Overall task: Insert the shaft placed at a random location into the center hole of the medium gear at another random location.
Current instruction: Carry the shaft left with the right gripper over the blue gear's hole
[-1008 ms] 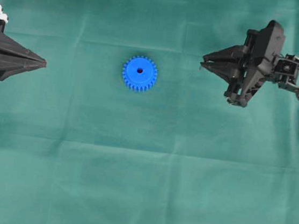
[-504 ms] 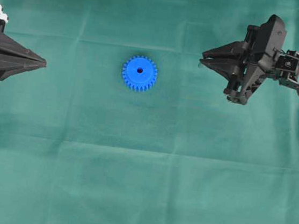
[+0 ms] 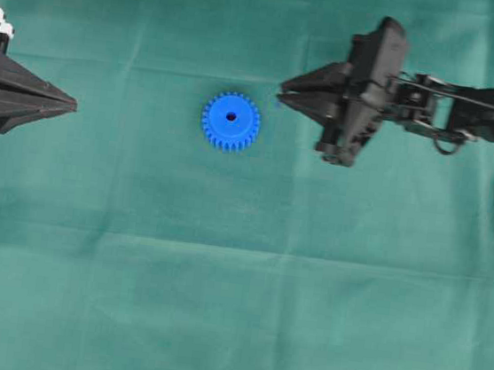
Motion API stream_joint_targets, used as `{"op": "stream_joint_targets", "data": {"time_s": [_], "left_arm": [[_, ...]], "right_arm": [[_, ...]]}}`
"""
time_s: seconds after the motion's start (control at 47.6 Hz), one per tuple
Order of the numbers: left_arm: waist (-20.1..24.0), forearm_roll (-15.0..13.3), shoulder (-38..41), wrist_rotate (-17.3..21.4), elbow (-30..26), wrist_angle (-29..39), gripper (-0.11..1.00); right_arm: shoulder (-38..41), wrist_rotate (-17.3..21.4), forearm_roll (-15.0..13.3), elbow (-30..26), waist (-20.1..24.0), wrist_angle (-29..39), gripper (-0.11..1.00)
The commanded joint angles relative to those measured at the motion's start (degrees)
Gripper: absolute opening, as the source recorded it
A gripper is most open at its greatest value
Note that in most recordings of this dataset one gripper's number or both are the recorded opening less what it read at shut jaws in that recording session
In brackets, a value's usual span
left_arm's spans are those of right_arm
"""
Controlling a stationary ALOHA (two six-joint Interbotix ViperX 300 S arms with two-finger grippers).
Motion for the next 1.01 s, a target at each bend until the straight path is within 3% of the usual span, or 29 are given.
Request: {"op": "stream_joint_targets", "data": {"time_s": [0.0, 0.336, 0.987], "left_arm": [[-0.09, 0.09, 0.53, -0.09, -1.41, -0.18, 0.0], [-0.09, 0.09, 0.53, 0.0, -1.32, -0.18, 0.0], [-0.09, 0.18, 0.44, 0.0, -1.32, -0.26, 0.0]], "right_arm": [[1.23, -0.09, -0.44, -4.22, 0.44, 0.62, 0.13], [6.77, -0.09, -0.44, -12.39, 1.85, 4.13, 0.13], [7.65, 0.26, -0.18, -12.83, 2.46, 3.87, 0.13]]}}
